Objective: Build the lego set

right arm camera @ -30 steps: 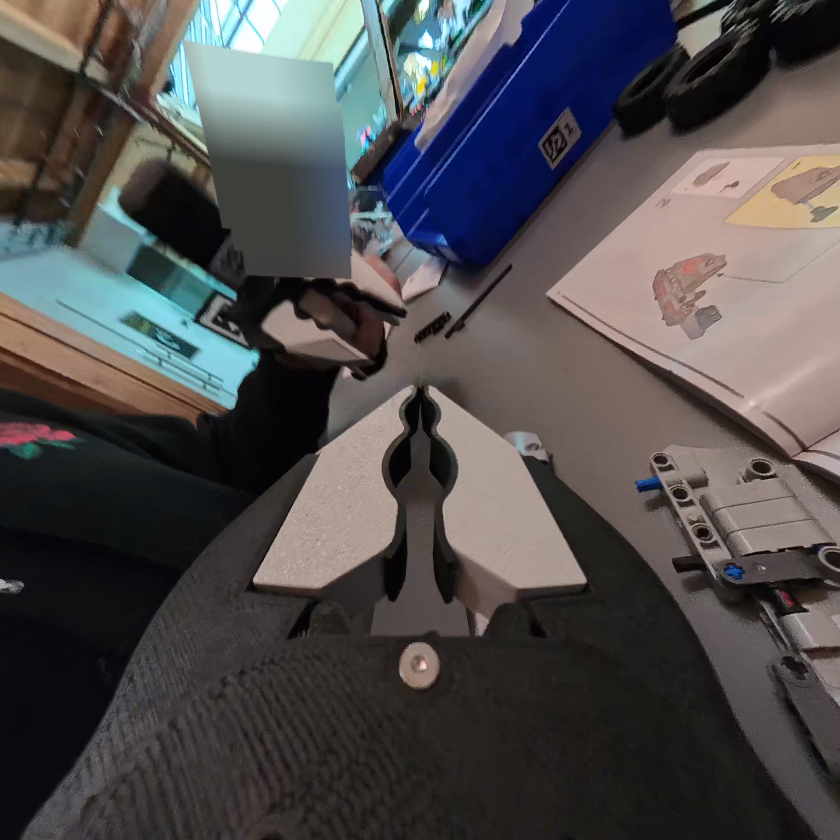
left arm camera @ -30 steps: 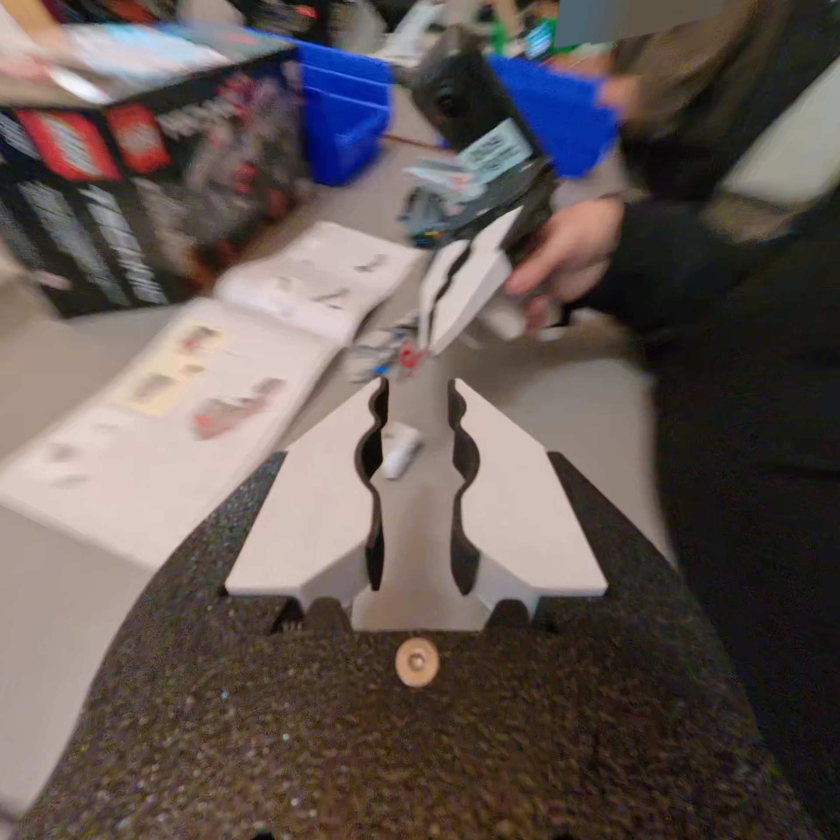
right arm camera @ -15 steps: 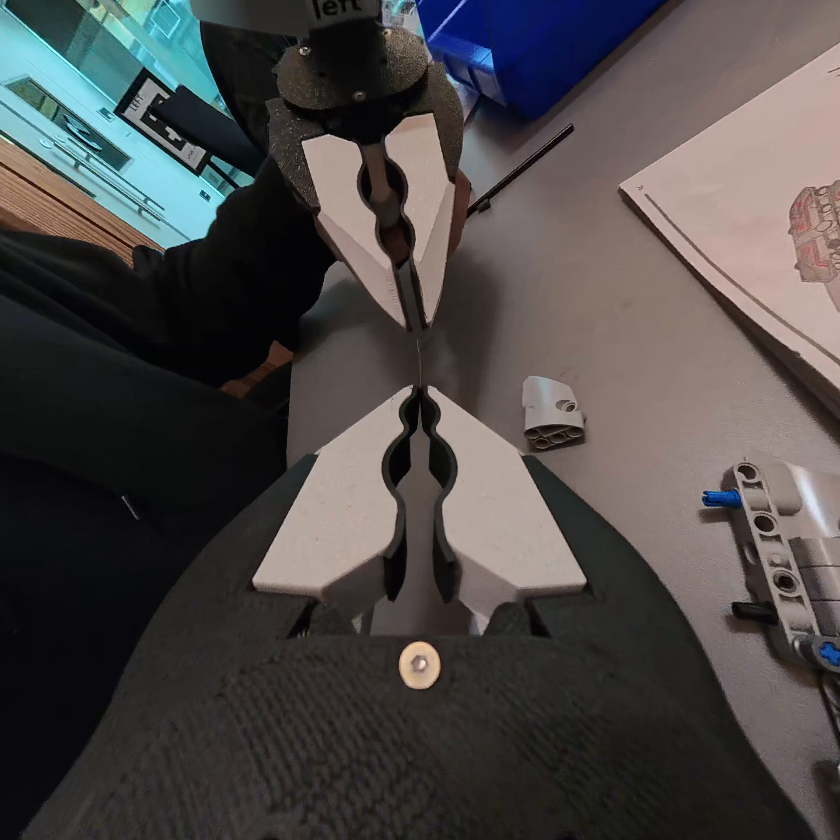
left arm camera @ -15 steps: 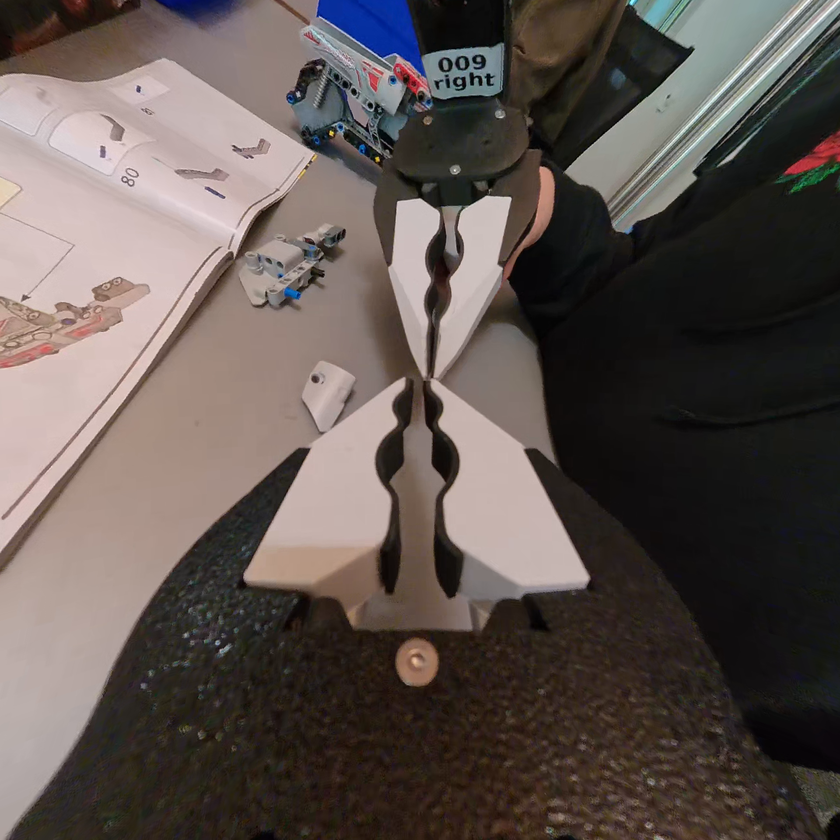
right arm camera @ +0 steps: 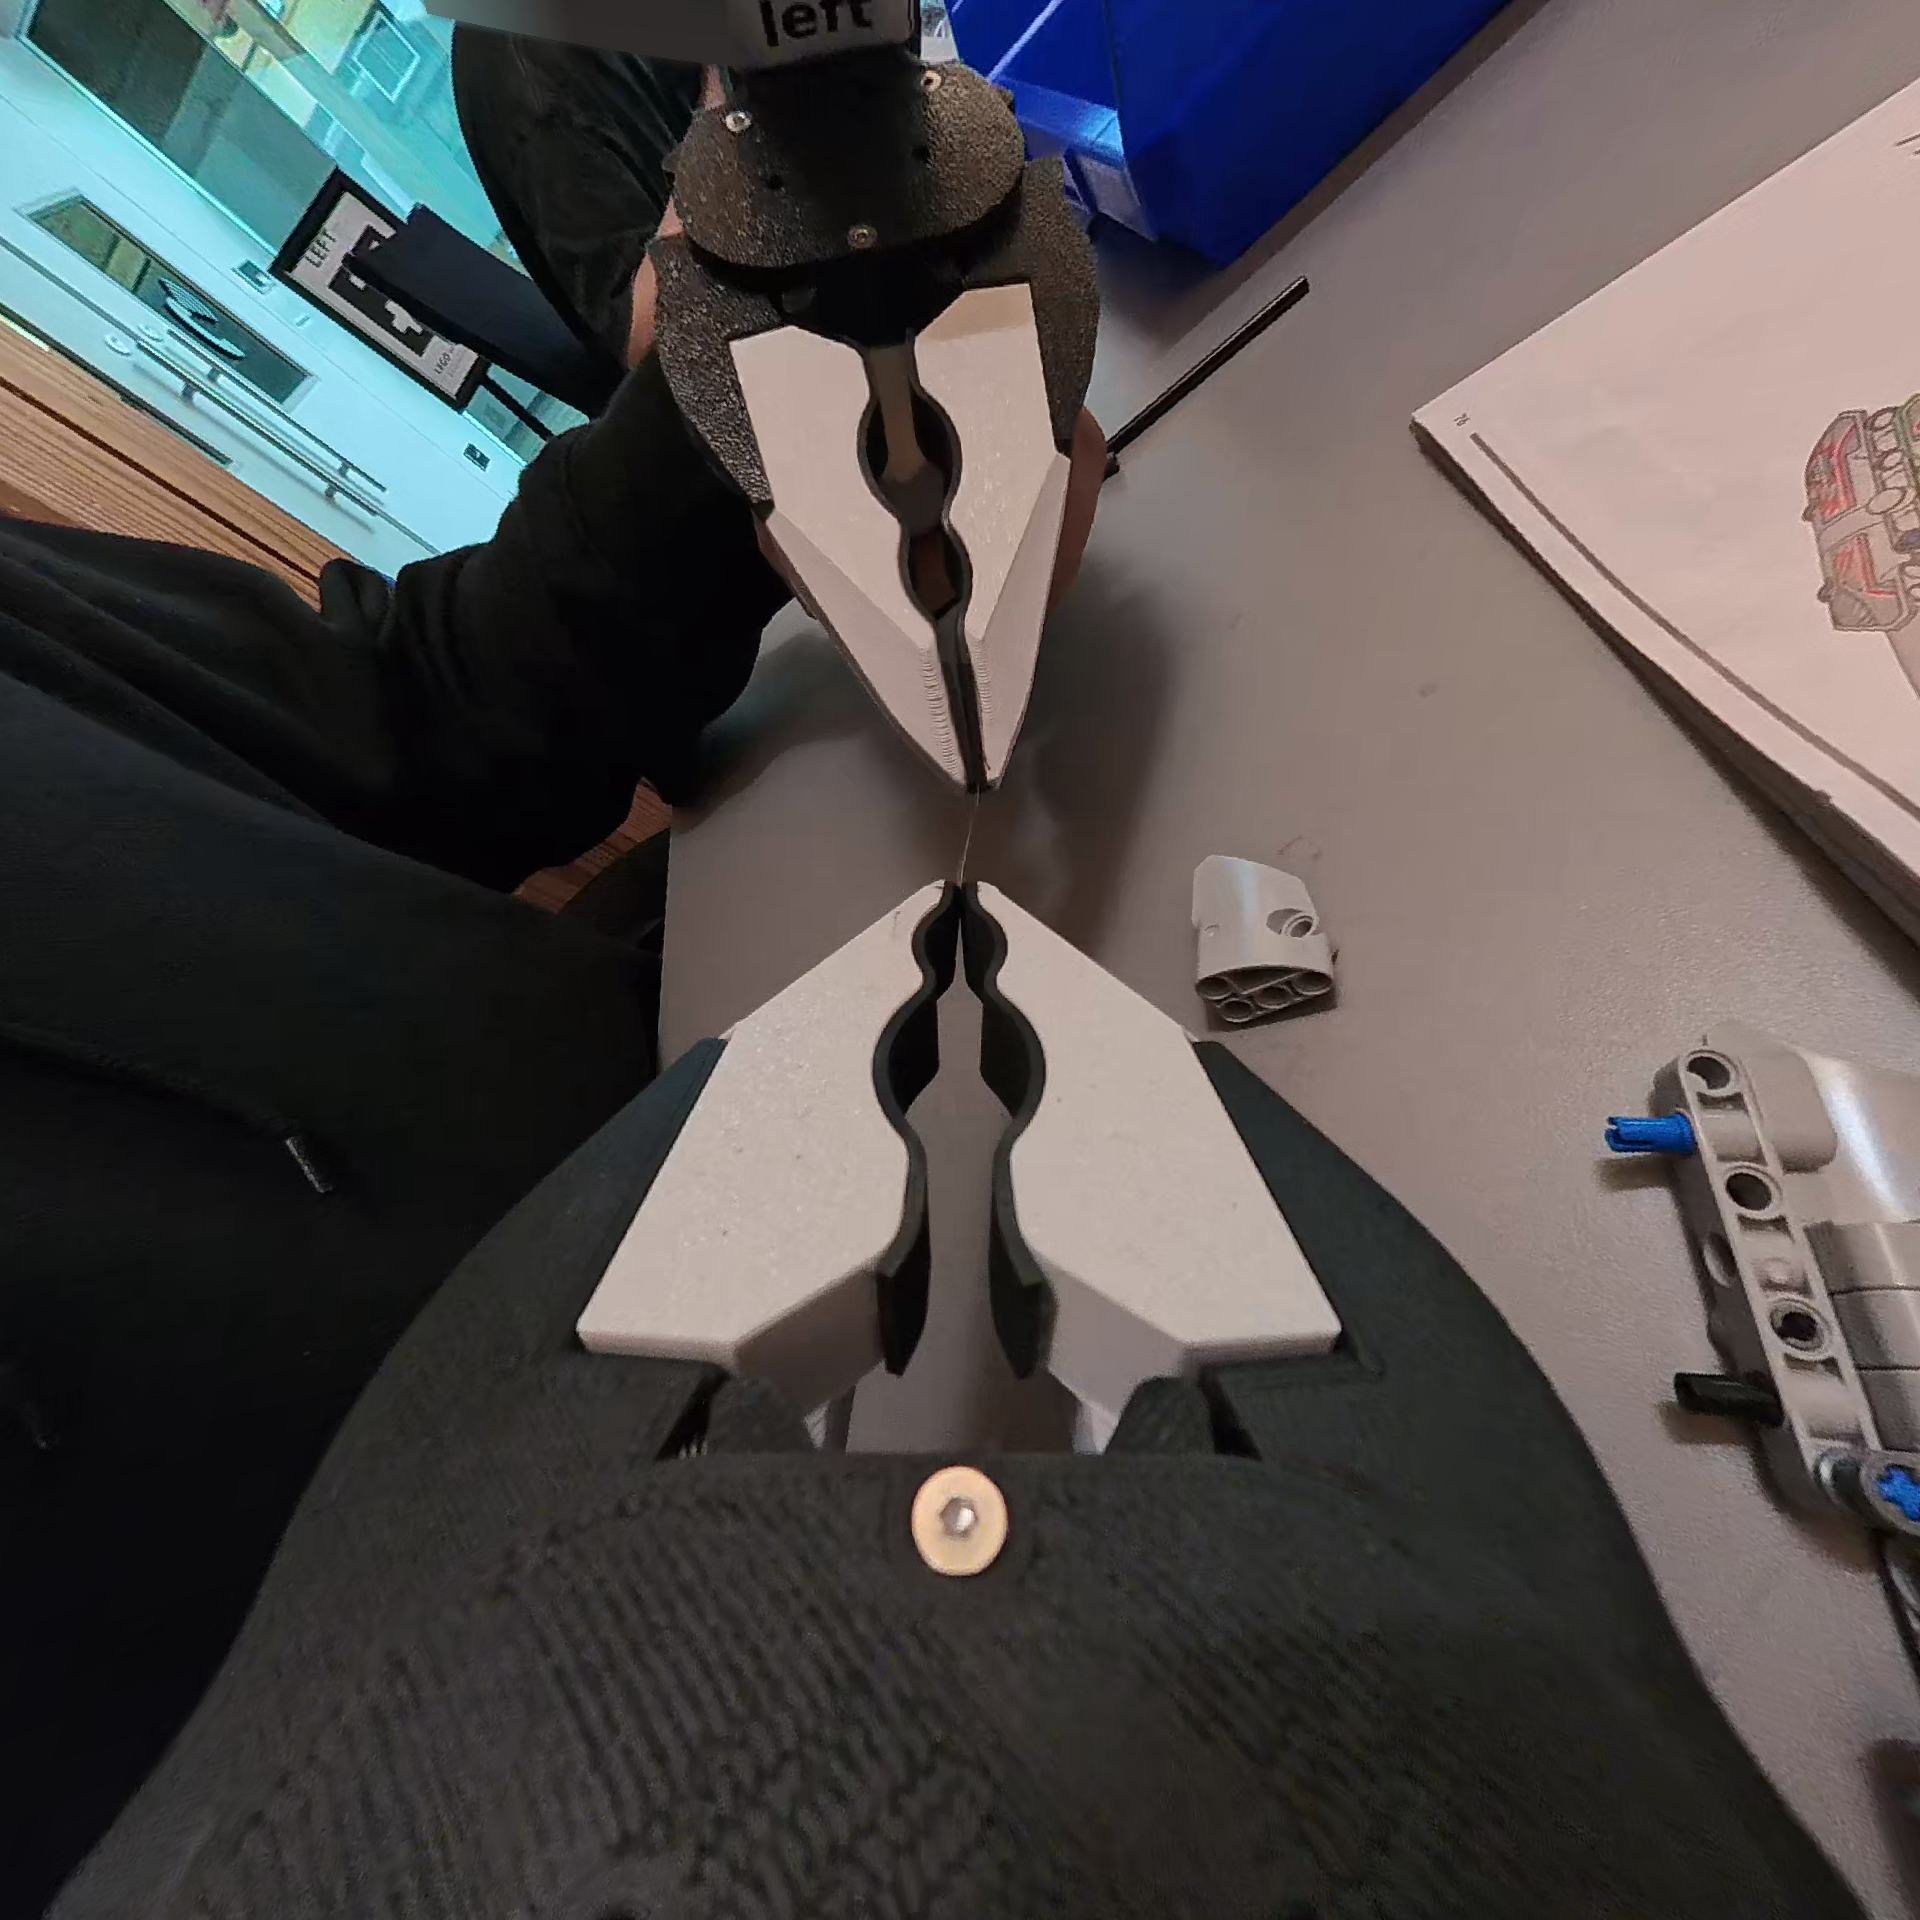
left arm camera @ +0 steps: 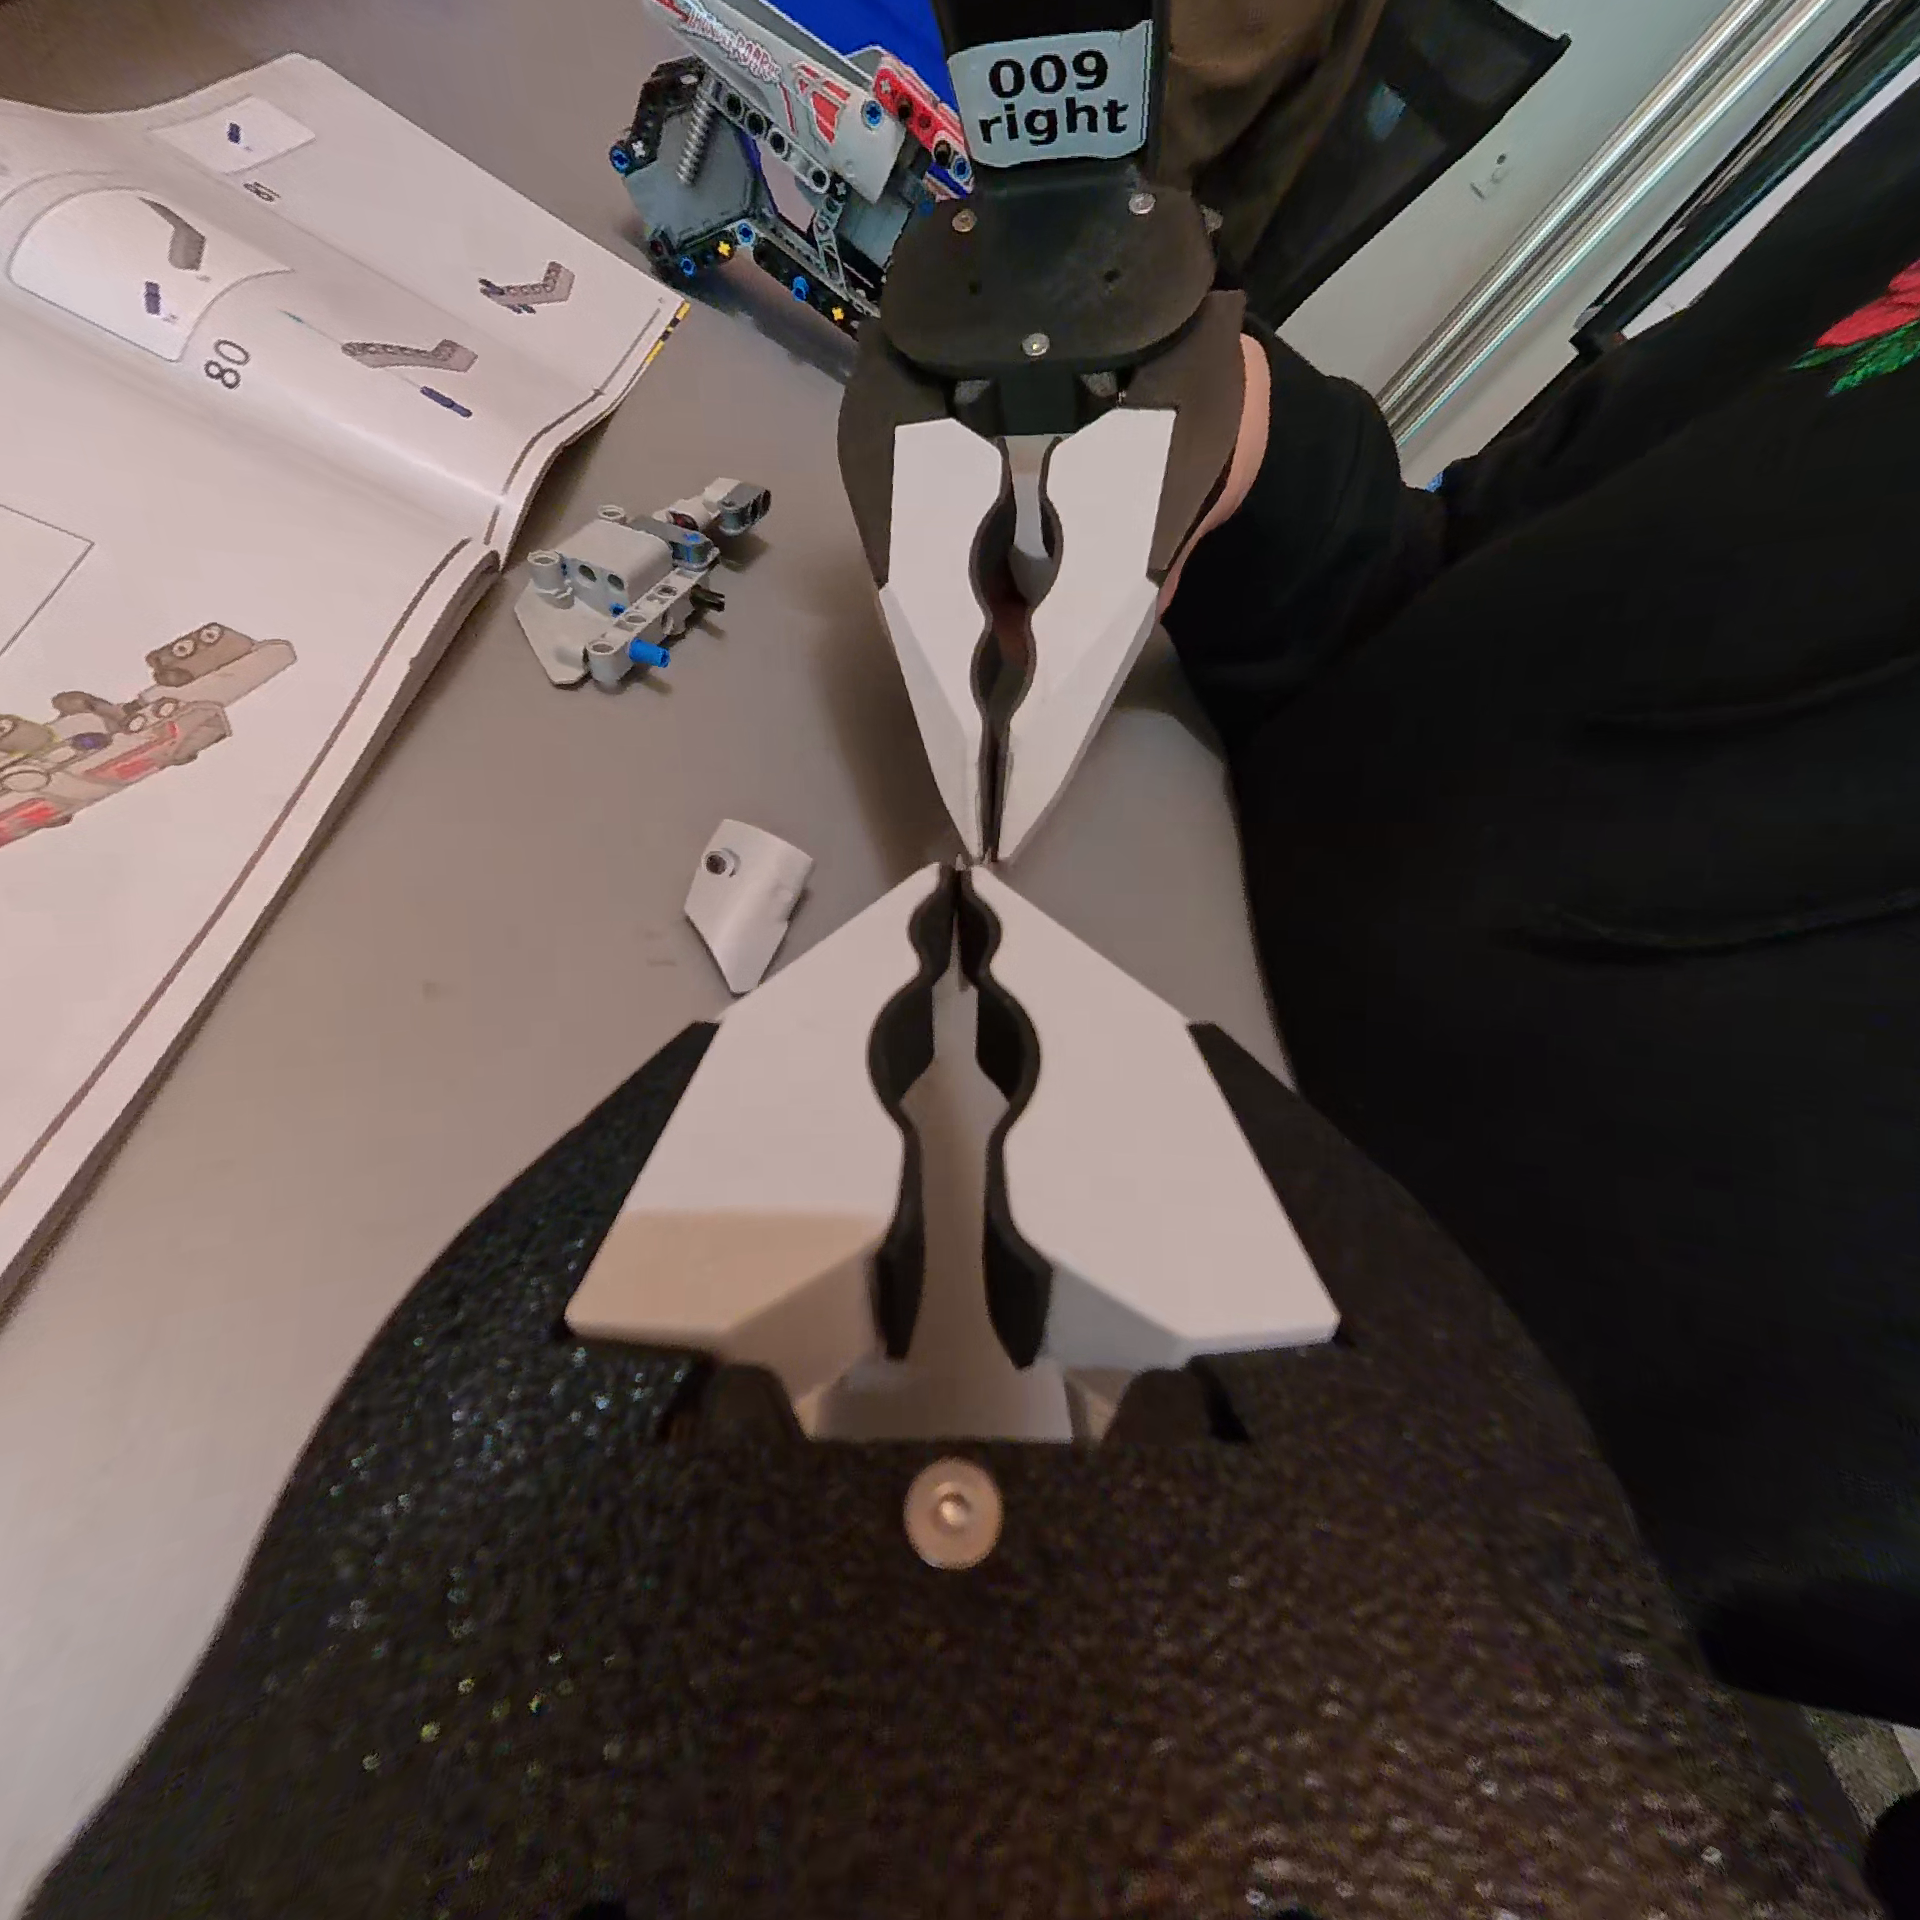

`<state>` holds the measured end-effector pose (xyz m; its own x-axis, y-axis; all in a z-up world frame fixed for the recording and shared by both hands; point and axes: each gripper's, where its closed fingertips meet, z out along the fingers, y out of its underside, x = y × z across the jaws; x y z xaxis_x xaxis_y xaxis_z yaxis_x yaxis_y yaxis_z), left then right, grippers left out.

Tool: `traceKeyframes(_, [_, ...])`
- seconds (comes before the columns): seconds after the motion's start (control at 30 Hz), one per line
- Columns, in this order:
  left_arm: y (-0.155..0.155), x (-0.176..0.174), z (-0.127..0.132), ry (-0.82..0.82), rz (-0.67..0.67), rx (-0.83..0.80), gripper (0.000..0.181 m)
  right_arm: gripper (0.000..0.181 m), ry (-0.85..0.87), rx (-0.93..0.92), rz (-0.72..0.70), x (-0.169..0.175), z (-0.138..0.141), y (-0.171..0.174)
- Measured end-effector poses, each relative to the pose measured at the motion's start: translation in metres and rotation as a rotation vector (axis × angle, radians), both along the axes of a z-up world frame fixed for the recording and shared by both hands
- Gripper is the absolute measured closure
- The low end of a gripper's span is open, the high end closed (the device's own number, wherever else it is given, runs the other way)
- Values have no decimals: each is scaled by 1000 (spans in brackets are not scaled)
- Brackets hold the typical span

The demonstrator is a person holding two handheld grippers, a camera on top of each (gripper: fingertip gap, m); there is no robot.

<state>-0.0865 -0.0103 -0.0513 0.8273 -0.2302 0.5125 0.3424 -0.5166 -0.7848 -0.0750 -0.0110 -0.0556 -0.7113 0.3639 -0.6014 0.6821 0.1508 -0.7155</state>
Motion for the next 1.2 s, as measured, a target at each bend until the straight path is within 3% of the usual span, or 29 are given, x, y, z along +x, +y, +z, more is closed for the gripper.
traceKeyframes(0.13, [1,-1,0,-18,1,-1,181,181,0,9,-14,-3,-2,2])
traceKeyframes(0.3, [4,-6,2,-97,22,16,181,157,41,8,-33,-6,6,8])
traceKeyframes(0.37, [3,-11,4,-143,36,36,181,139,74,103,-66,-10,-3,19])
traceKeyframes(0.47, [2,-19,2,-201,54,25,181,129,179,271,-90,-13,-14,33])
traceKeyframes(0.63, [8,-29,-8,-321,39,-55,181,127,345,454,-135,-24,-32,34])
traceKeyframes(0.73, [12,-34,-15,-402,41,-85,181,128,323,456,-150,-26,-38,28])
traceKeyframes(1.2, [14,-33,-32,-465,21,-174,181,141,340,504,-133,-35,-53,25])
